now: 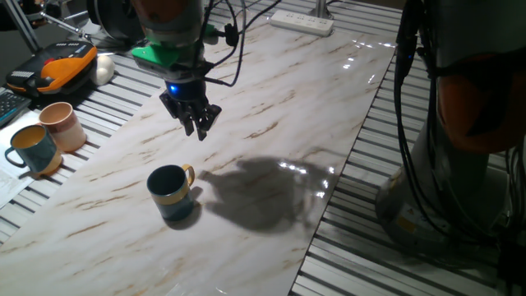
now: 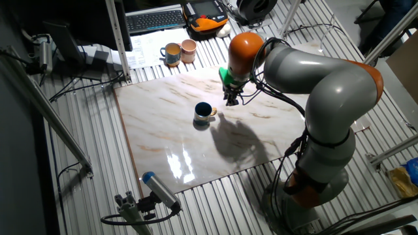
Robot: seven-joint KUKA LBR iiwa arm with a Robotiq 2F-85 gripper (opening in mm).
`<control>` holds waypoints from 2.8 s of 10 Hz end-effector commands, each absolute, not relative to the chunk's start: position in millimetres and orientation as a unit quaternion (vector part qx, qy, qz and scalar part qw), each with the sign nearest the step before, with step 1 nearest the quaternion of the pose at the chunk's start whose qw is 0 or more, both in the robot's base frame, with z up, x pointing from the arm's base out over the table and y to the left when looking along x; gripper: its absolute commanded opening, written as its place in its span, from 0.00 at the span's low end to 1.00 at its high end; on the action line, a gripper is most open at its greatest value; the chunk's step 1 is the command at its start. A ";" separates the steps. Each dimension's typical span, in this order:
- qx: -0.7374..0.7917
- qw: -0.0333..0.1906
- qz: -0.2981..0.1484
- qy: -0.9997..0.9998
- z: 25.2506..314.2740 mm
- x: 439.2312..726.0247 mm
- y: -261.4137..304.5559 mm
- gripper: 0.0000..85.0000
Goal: Pick up the cup
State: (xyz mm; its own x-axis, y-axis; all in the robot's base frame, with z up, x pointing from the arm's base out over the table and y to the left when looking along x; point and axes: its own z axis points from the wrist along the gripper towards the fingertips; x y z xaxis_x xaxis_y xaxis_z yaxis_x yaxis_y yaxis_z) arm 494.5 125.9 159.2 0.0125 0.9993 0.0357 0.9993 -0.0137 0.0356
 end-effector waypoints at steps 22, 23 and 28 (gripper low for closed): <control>0.698 0.001 0.006 0.716 151.4 487.5 131.0 0.40; 0.697 0.001 -0.003 0.717 151.4 487.5 131.0 0.40; 0.662 0.000 0.038 0.749 151.4 487.5 131.0 0.40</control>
